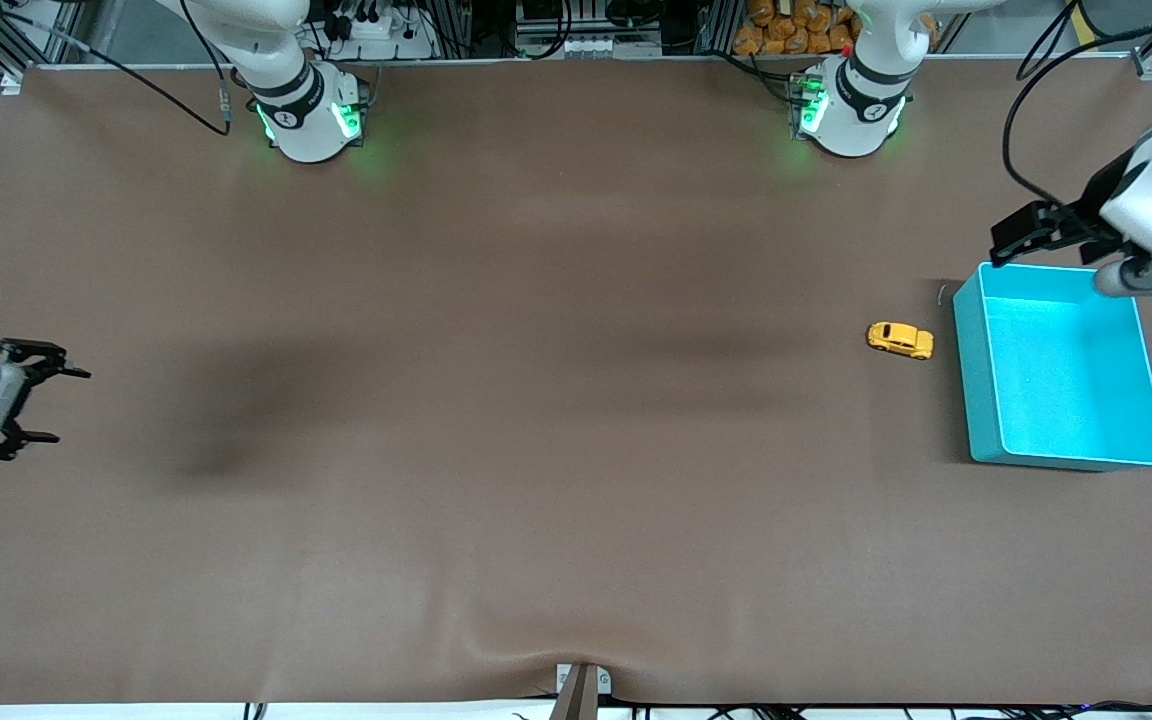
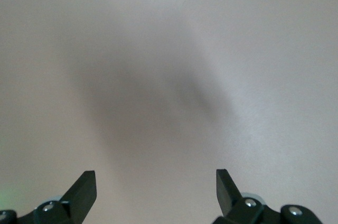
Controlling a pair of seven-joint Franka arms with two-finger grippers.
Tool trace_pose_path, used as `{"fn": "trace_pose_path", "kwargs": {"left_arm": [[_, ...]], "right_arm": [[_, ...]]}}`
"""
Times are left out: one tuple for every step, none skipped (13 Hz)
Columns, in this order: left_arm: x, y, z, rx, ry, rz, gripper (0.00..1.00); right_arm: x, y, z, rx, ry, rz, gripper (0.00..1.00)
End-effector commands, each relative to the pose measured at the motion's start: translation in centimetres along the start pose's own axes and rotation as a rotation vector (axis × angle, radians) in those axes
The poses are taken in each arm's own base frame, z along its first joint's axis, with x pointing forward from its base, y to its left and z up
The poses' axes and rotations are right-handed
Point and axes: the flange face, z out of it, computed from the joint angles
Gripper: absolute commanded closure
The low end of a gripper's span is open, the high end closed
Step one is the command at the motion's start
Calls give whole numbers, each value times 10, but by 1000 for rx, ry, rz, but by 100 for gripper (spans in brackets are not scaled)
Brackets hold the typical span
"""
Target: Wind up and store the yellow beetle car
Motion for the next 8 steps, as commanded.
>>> {"fn": "trace_pose_path", "kwargs": {"left_arm": [[7, -2, 50, 16, -33, -81, 0], [10, -3, 68, 34, -31, -122, 0], [13, -3, 87, 55, -29, -165, 0], [16, -3, 102, 61, -26, -211, 0], [20, -2, 118, 59, -23, -250, 0], [21, -2, 135, 58, -21, -288, 0], [21, -2, 157, 57, -23, -326, 0], [20, -1, 177, 56, -23, -363, 0]], "right_arm": [[47, -38, -50, -46, 47, 188, 0], [65, -52, -60, -59, 52, 267, 0], [80, -63, -67, -70, 59, 333, 0], [91, -72, -73, -82, 58, 393, 0], [101, -79, -81, -96, 64, 429, 0], [109, -88, -92, -104, 68, 464, 0], [109, -96, -98, -93, 61, 525, 0], [108, -102, -102, -77, 54, 593, 0]]}}
